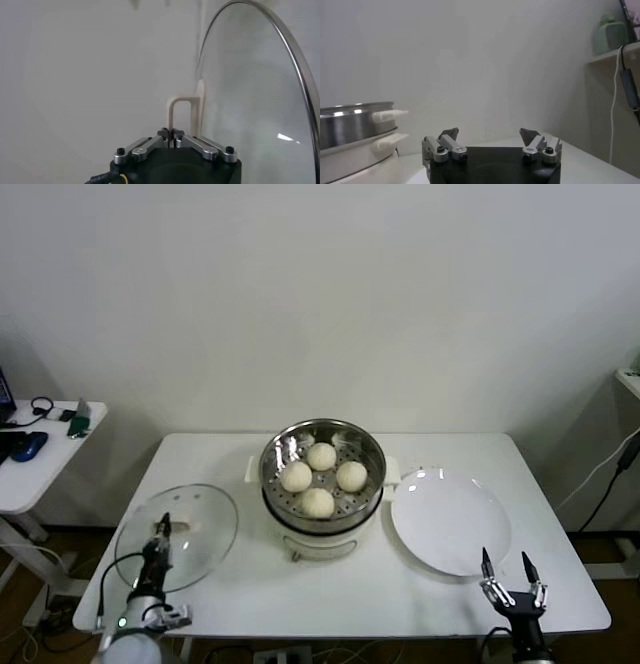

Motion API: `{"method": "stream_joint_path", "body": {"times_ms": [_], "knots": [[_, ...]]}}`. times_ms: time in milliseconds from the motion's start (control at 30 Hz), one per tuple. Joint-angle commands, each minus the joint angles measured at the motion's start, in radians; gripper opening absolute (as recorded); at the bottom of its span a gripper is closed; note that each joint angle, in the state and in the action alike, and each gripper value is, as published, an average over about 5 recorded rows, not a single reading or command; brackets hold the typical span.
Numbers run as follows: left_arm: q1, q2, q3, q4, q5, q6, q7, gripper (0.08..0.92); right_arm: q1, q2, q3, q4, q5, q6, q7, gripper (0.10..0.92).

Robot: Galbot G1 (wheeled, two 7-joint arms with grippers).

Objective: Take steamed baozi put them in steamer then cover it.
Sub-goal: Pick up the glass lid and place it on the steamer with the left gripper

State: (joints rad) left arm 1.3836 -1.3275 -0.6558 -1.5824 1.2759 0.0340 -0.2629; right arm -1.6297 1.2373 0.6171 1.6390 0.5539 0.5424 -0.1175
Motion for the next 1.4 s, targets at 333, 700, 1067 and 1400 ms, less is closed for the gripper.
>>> {"method": "stream_joint_path", "body": {"times_ms": [333, 700, 1067, 1400], "knots": [[-0.043, 0.400, 0.095, -0.538, -0.325, 0.507, 0.345, 0.131, 0.001, 0.007, 0.000, 0.008, -0.129, -0.062, 0.074, 0.823], [-0.218, 0.361, 0.448, -0.618, -0.142, 0.704, 0.485, 0.131, 0.034, 0.026, -0.013, 0.029, -0.173, -0.096, 0.096, 0.823], [-0.409, 0.134, 0.723, -0.488, 0.080, 0.745, 0.588, 0.131, 0.058, 0.036, -0.027, -0.001, -0.186, -0.079, 0.103, 0.823], [-0.485, -0.058, 0.821, -0.357, 0.173, 0.744, 0.594, 0.131, 0.057, 0.033, -0.015, -0.011, -0.179, -0.067, 0.107, 0.823]]}}
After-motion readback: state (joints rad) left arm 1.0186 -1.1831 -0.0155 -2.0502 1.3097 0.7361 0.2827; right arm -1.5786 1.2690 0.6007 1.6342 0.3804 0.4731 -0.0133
